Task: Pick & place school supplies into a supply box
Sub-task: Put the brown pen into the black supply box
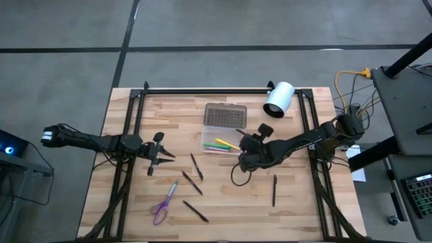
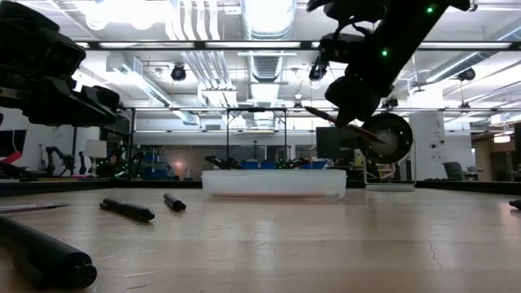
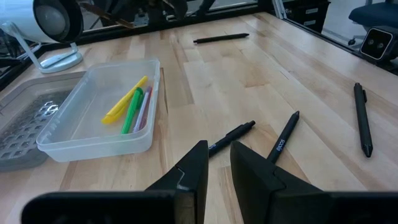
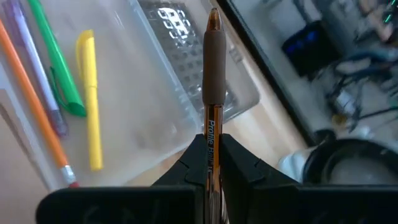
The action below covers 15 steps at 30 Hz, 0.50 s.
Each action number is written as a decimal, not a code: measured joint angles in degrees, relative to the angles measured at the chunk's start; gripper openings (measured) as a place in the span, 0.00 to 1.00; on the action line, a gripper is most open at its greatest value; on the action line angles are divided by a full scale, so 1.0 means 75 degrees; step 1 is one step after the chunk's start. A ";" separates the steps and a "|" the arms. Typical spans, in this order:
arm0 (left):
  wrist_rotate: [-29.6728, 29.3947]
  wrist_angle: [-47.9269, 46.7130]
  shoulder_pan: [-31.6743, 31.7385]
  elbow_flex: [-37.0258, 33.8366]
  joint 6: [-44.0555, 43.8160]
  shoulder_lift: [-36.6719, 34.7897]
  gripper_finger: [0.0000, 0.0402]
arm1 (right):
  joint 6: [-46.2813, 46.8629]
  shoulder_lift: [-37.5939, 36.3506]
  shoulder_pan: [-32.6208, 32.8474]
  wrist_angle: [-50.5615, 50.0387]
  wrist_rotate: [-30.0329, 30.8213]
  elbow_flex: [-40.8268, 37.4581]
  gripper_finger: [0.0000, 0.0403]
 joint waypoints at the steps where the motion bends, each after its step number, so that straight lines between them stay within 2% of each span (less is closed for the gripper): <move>1: 0.0001 -0.0001 -0.0001 -0.0002 0.0000 -0.0001 0.13 | -0.0210 0.0000 0.0000 0.0048 0.0054 -0.0005 0.03; 7: 0.0000 0.0000 0.0000 0.0000 0.0000 0.0002 0.13 | -0.1581 0.0206 0.0000 0.0860 0.0285 -0.0005 0.03; 15: 0.0002 0.0000 0.0002 0.0000 0.0000 -0.0001 0.13 | -0.4586 0.0902 0.0011 0.3498 0.0295 -0.0005 0.03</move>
